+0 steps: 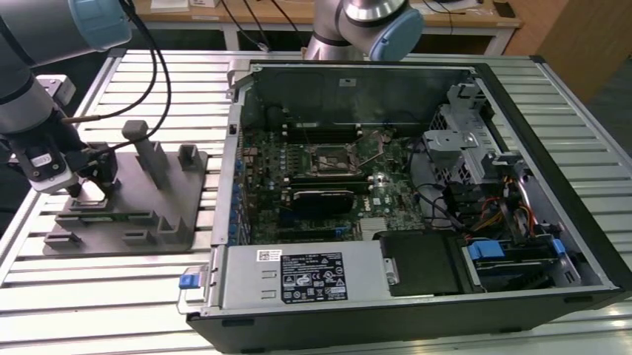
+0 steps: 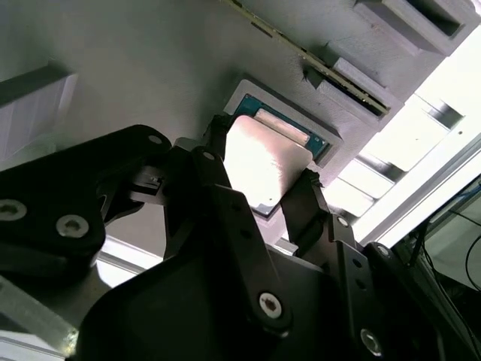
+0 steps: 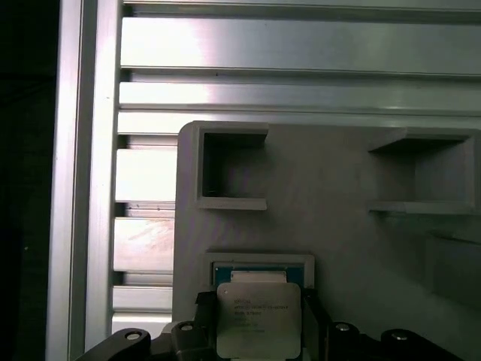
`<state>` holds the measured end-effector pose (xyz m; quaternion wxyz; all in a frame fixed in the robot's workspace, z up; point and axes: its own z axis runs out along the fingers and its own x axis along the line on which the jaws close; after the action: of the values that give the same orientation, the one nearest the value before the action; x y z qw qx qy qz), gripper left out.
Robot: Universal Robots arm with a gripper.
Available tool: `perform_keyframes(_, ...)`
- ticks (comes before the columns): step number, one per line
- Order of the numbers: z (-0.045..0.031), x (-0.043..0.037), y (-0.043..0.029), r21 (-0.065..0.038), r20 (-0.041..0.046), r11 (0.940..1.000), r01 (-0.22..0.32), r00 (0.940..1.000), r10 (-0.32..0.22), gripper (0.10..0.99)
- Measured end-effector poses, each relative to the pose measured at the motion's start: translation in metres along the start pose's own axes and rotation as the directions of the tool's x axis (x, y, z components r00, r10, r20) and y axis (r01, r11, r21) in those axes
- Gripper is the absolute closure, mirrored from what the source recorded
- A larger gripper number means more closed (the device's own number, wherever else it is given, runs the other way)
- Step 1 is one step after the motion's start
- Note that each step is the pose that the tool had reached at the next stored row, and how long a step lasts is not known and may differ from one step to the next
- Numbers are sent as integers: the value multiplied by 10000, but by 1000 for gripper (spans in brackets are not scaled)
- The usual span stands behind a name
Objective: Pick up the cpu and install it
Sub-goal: 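Pick up the cpu and move it towards the insertion slot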
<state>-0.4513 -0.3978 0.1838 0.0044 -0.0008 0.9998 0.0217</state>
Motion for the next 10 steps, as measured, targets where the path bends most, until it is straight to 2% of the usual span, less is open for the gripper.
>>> perform_keyframes(10, -165, -1, 7, 2, -3, 10000, 0, 10000, 0, 545)
